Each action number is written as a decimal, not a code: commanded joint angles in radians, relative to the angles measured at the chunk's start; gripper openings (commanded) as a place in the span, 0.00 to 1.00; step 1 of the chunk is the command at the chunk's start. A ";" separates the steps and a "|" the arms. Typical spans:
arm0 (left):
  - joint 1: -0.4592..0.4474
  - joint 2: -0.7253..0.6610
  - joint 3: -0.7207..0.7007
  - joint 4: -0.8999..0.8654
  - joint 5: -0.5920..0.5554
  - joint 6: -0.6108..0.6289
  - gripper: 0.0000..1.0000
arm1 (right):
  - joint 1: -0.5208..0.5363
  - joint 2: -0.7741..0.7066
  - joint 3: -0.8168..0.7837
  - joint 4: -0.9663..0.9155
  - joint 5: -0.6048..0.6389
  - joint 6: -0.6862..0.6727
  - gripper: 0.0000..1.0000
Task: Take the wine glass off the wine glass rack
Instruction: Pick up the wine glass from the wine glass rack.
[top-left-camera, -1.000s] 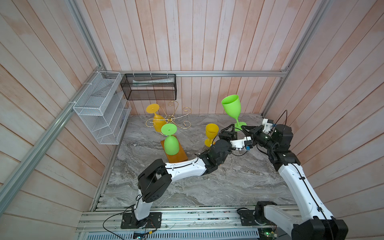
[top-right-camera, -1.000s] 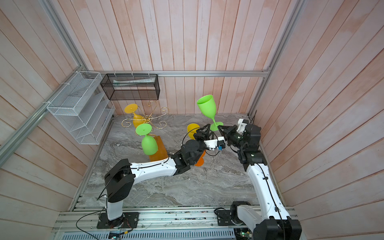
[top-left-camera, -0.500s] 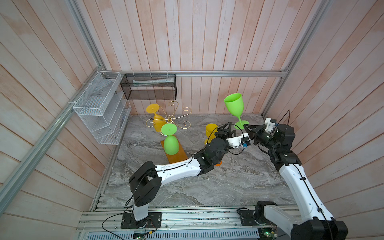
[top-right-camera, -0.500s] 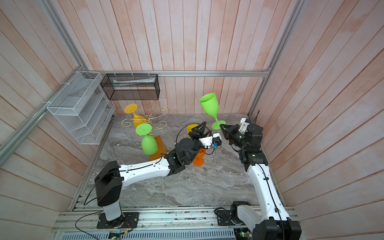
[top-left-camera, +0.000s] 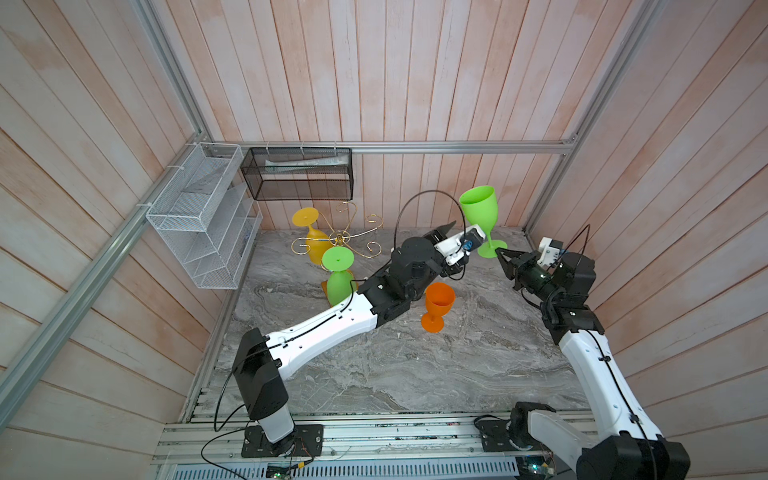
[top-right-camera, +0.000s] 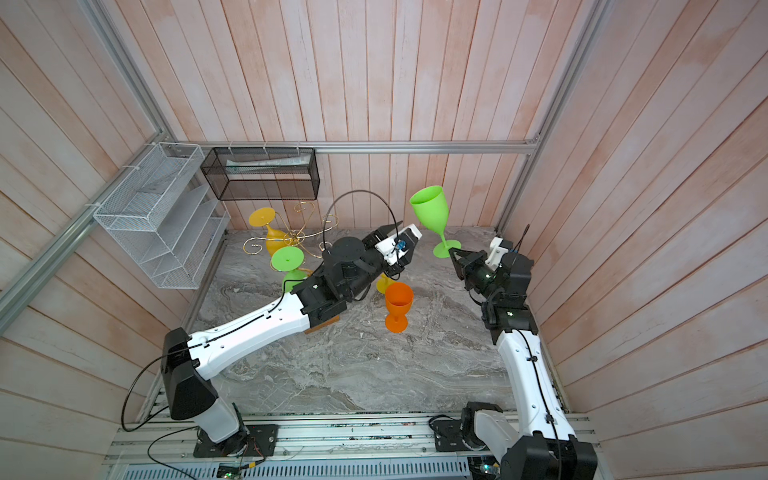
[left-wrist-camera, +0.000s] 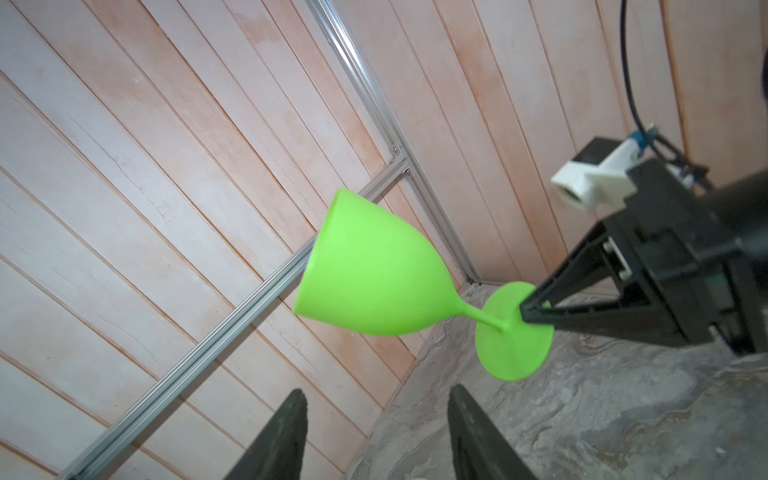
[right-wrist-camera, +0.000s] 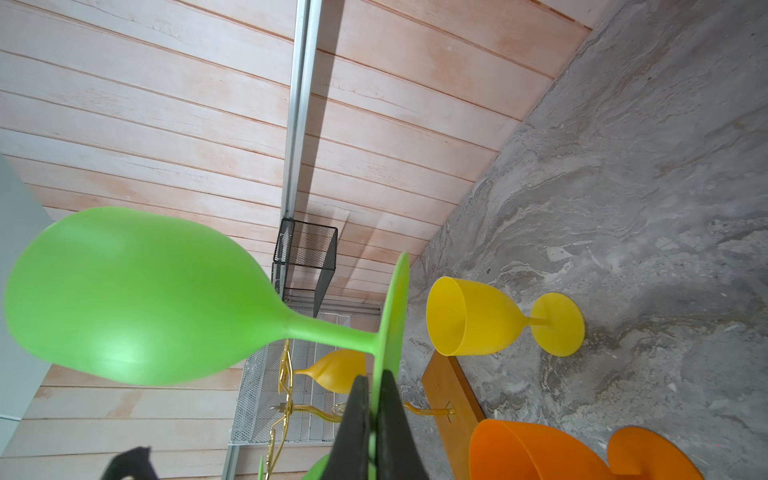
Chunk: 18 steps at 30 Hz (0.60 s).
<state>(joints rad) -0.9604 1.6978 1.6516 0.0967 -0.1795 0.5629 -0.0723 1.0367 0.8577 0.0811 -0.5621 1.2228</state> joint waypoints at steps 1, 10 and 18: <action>0.043 -0.020 0.074 -0.158 0.174 -0.153 0.56 | -0.009 -0.022 -0.040 0.068 -0.001 -0.051 0.00; 0.159 0.077 0.374 -0.439 0.527 -0.314 0.51 | -0.009 -0.070 -0.120 0.127 0.060 -0.227 0.00; 0.168 0.266 0.701 -0.724 0.648 -0.322 0.51 | -0.009 -0.085 -0.148 0.180 0.087 -0.281 0.00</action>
<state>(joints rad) -0.7918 1.9087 2.2925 -0.4675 0.3847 0.2687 -0.0750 0.9665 0.7189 0.2047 -0.4980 0.9863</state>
